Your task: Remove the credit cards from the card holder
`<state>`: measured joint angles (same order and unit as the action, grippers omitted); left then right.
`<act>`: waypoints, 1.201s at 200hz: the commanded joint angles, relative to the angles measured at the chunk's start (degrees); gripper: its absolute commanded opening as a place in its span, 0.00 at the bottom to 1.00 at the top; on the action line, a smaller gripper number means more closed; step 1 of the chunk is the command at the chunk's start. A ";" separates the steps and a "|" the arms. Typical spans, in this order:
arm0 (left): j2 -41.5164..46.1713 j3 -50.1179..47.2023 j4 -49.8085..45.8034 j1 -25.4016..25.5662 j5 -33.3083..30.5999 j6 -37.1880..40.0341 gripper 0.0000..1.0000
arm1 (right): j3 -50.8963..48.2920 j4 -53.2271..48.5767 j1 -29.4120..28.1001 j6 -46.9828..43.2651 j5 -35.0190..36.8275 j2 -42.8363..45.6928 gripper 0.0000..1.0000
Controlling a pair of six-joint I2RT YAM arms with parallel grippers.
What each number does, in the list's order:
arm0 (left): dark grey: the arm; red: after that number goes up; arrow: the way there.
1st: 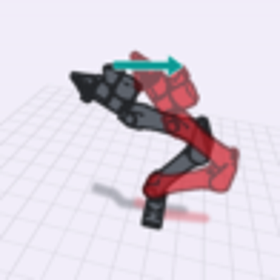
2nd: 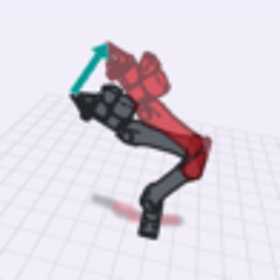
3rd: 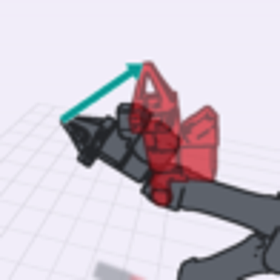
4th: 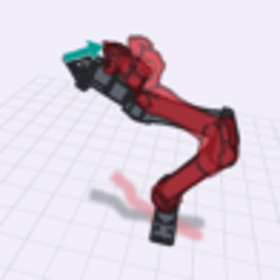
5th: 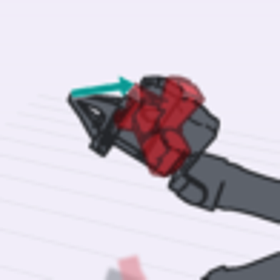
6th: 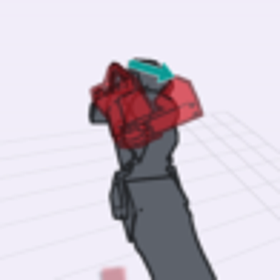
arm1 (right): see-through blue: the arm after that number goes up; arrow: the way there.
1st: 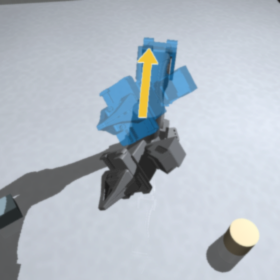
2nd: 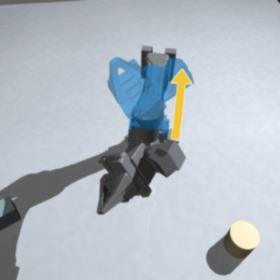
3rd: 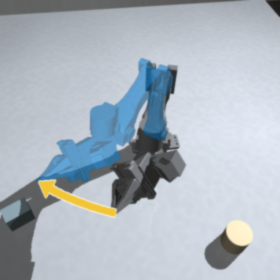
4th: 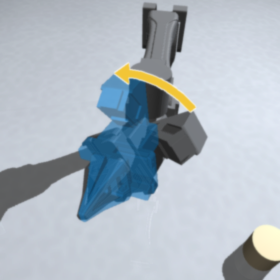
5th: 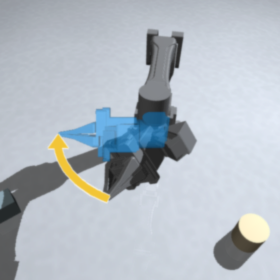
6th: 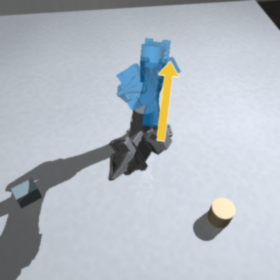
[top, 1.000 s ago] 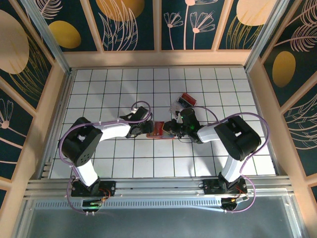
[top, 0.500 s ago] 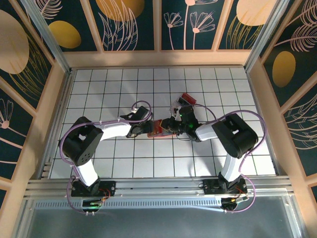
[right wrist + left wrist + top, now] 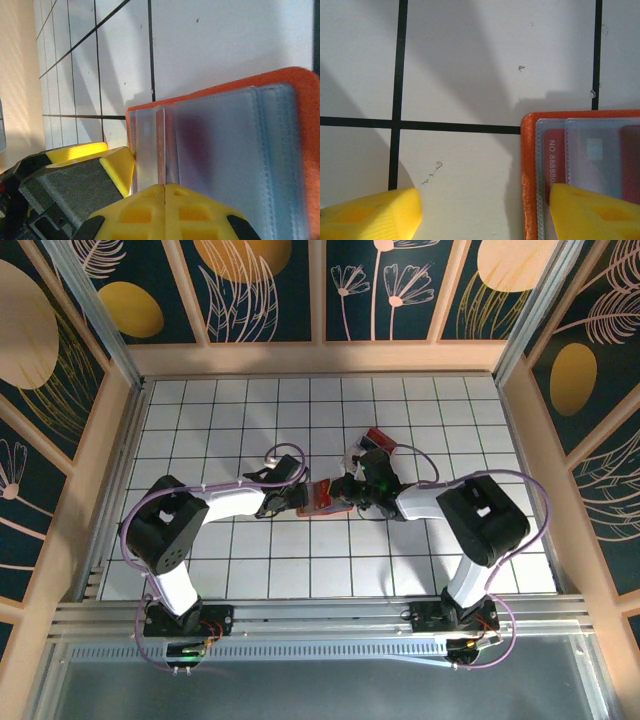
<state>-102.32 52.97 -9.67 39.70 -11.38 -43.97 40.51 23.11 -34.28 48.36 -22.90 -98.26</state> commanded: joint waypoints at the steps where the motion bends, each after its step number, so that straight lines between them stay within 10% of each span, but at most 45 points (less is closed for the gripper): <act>1: -9.20 -2.13 4.48 -0.81 5.47 -0.38 0.70 | 1.26 -7.13 -0.36 -3.41 4.31 2.89 0.00; 132: -10.35 2.40 2.84 -1.78 -1.84 7.94 0.71 | 12.68 -27.56 -0.35 -17.50 17.01 12.02 0.00; 240: -9.74 4.50 3.34 -2.09 -2.79 12.21 0.71 | 25.03 -35.14 4.55 -51.95 33.58 12.77 0.00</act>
<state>-108.03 58.85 -4.25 38.68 -14.87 -34.04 63.44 -11.00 -32.16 7.55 6.66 -86.28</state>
